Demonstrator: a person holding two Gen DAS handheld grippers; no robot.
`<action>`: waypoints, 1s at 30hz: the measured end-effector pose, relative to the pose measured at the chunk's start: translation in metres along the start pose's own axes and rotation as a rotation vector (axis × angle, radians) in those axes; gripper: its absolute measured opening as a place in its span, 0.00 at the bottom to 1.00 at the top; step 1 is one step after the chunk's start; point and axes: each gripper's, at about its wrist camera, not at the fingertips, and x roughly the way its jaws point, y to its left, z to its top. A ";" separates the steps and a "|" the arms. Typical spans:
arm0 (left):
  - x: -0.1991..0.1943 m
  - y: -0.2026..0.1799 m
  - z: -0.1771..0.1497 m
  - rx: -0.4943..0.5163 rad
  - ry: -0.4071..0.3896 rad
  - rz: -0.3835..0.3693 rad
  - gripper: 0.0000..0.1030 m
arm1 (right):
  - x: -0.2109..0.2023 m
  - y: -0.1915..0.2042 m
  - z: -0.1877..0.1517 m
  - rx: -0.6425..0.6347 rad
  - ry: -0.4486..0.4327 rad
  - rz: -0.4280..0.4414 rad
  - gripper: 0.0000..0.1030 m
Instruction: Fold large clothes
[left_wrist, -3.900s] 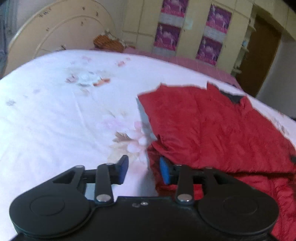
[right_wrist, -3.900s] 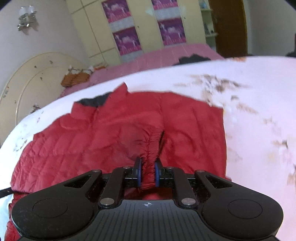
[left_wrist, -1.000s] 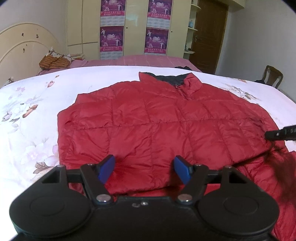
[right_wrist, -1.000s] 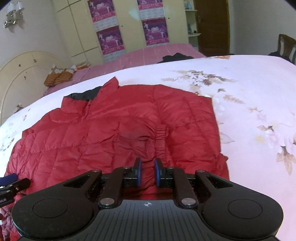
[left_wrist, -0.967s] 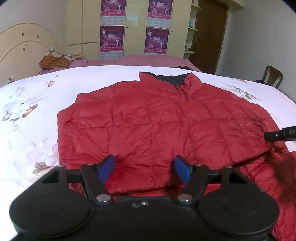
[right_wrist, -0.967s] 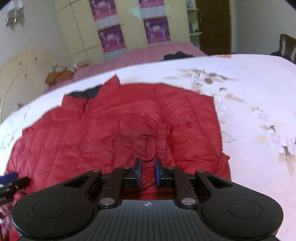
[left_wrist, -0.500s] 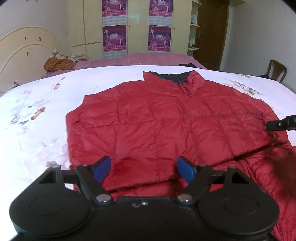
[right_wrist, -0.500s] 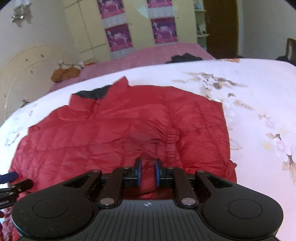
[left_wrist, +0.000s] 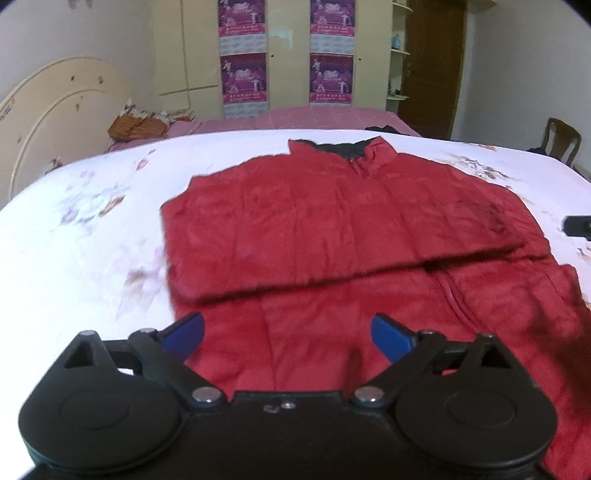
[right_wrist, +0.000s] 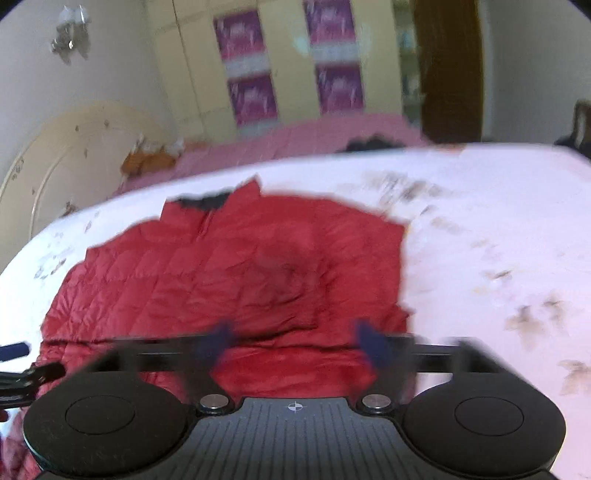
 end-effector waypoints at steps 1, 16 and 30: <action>-0.007 0.003 -0.007 -0.006 0.008 0.007 0.94 | -0.007 -0.004 -0.004 0.002 0.010 0.002 0.78; -0.098 0.065 -0.102 -0.155 0.086 -0.016 0.66 | -0.108 -0.084 -0.089 0.159 0.108 0.070 0.59; -0.132 0.094 -0.160 -0.509 0.085 -0.280 0.51 | -0.141 -0.141 -0.155 0.438 0.199 0.253 0.46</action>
